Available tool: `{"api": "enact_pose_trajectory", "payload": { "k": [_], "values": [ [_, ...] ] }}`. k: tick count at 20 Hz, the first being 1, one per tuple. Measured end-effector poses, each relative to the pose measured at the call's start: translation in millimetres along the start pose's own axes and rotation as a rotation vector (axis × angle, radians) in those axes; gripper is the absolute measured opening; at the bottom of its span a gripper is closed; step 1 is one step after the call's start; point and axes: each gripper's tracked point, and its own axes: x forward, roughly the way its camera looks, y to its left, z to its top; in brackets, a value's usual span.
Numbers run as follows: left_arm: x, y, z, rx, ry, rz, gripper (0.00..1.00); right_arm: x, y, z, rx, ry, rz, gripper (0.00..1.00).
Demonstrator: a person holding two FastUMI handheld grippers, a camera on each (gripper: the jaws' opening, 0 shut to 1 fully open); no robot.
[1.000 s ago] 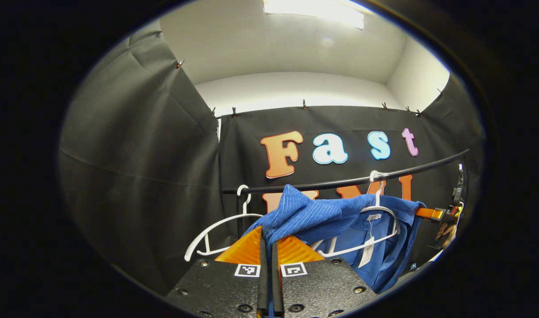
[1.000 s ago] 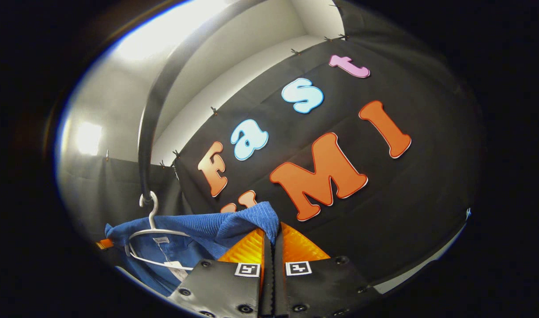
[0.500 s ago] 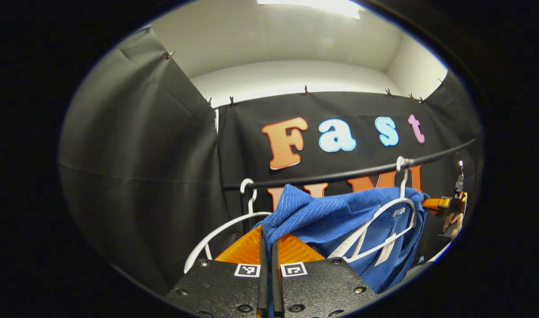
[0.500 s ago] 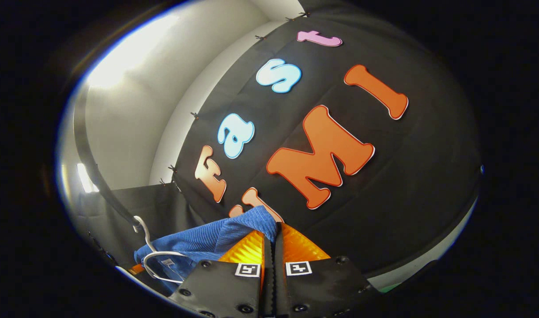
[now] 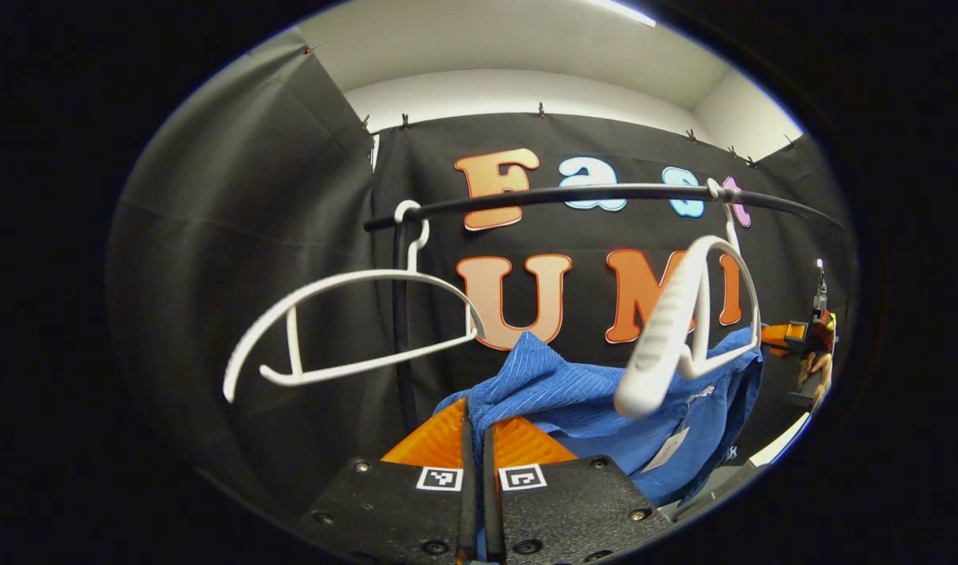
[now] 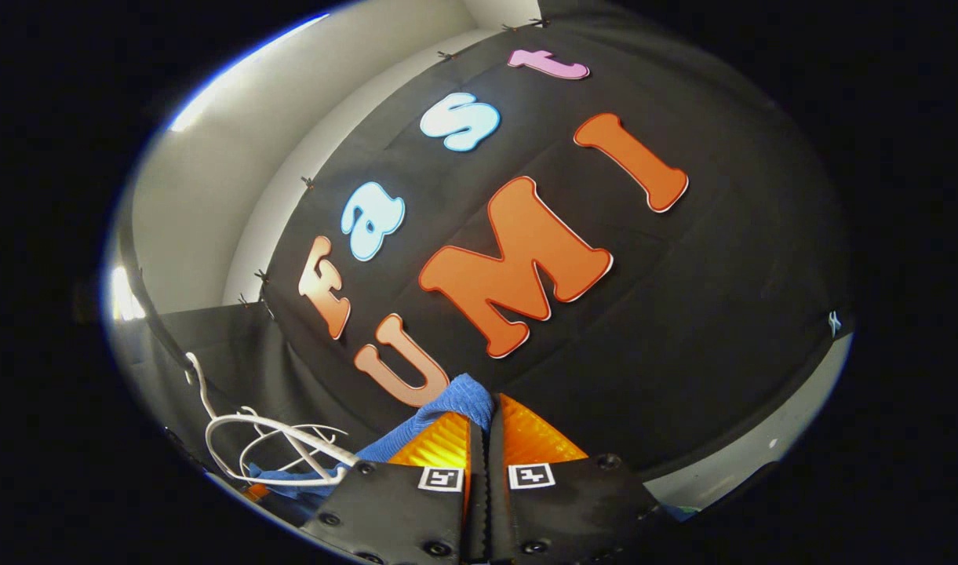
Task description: Grasp the clothes on the hanger with both hands and then place them into the laundry hamper below.
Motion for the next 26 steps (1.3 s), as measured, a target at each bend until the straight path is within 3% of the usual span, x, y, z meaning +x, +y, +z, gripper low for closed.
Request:
{"api": "enact_pose_trajectory", "payload": {
  "k": [7,11,20,26],
  "values": [
    [-1,-55,-43,-0.053,0.058,-0.081,0.04,-41,-24,0,-0.103,0.005,-0.095,0.07],
    [-4,-89,-55,-0.078,0.076,-0.127,0.04,-64,-12,-12,-0.179,0.021,-0.090,0.07],
    [-16,-193,-82,-0.047,0.098,-0.276,0.04,-98,22,-106,-0.296,0.188,-0.021,0.08],
    [-16,-241,-140,-0.069,0.148,-0.319,0.04,-119,-12,-172,-0.334,0.251,-0.055,0.07]
  ]
}}
